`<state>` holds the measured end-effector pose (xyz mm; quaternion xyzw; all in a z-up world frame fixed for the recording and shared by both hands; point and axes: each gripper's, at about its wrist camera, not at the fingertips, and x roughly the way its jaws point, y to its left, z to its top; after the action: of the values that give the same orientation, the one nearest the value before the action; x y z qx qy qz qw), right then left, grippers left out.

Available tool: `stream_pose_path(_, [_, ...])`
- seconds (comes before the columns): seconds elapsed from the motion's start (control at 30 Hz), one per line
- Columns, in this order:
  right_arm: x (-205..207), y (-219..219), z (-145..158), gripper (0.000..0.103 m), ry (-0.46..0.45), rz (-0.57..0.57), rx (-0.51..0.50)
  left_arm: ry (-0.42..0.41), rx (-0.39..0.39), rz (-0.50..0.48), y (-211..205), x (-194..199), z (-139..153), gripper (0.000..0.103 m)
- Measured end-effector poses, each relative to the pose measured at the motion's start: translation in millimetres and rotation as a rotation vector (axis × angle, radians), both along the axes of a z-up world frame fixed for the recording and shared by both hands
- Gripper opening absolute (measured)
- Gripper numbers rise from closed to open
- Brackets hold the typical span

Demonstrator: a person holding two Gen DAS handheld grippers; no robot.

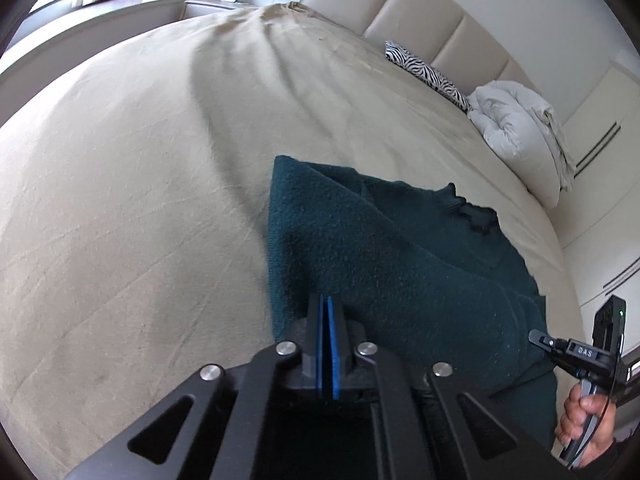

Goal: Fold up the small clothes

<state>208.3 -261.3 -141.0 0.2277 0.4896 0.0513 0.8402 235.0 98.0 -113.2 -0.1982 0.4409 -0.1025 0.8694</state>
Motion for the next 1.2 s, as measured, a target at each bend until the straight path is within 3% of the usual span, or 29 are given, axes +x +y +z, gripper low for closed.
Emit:
stream_pose_path(0.13, [-1.5,-10.3,-4.7,0.008,-0.001,-0.012,0.057,-0.03,-0.019,0.013,4.6,-2.0,17.2,0.008])
stream_pose_path(0.33, [-1.7,-14.4,1.4,0.008,-0.044,-0.017,0.055,-0.083,-0.032,-0.038,-9.9,23.1,35.4,0.008])
stream_pose_path(0.47, [3.5,-18.3,-6.3,0.008,-0.024,-0.03,0.082,0.037,-0.021,-0.012,-3.9,61.0,-2.9,0.005])
stream_pose_path(0.6, [2.3,-30.4,-12.2,0.011,-0.03,-0.038,0.16,0.02,-0.111,-0.006,10.6,62.6,-17.1,0.004])
stream_pose_path(0.7, [-7.8,-35.7,0.1,0.021,-0.056,-0.068,0.119,0.023,-0.127,-0.004,14.7,57.1,-12.8,0.003])
stream_pose_path(0.77, [-19.6,-41.5,12.6,0.032,-0.118,-0.096,0.184,0.009,-0.153,-0.009,14.6,47.7,-8.0,0.013])
stream_pose_path(0.8, [-24.8,-43.0,17.8,0.052,-0.145,-0.096,0.219,0.006,-0.163,-0.012,12.5,43.3,-6.6,0.019])
stream_pose_path(0.83, [-27.5,-41.8,21.5,0.062,-0.166,-0.093,0.24,0.005,-0.173,-0.016,11.5,38.7,-4.3,0.022])
stream_pose_path(0.93, [-25.9,-21.9,31.6,0.062,-0.21,-0.011,0.291,-0.005,-0.153,-0.048,3.6,21.5,-1.5,0.026])
stream_pose_path(1.03, [-13.4,-2.6,15.8,0.062,-0.139,0.049,0.313,-0.009,-0.132,-0.068,2.1,3.8,-3.9,0.026])
stream_pose_path(1.1, [-8.5,-1.0,-10.2,0.055,-0.044,0.035,0.299,-0.015,-0.121,-0.081,5.0,-11.9,-5.7,0.026])
stream_pose_path(1.2, [-27.5,-17.6,-13.0,0.055,-0.079,-0.026,0.388,-0.012,-0.127,-0.101,12.4,-40.8,-2.0,0.027])
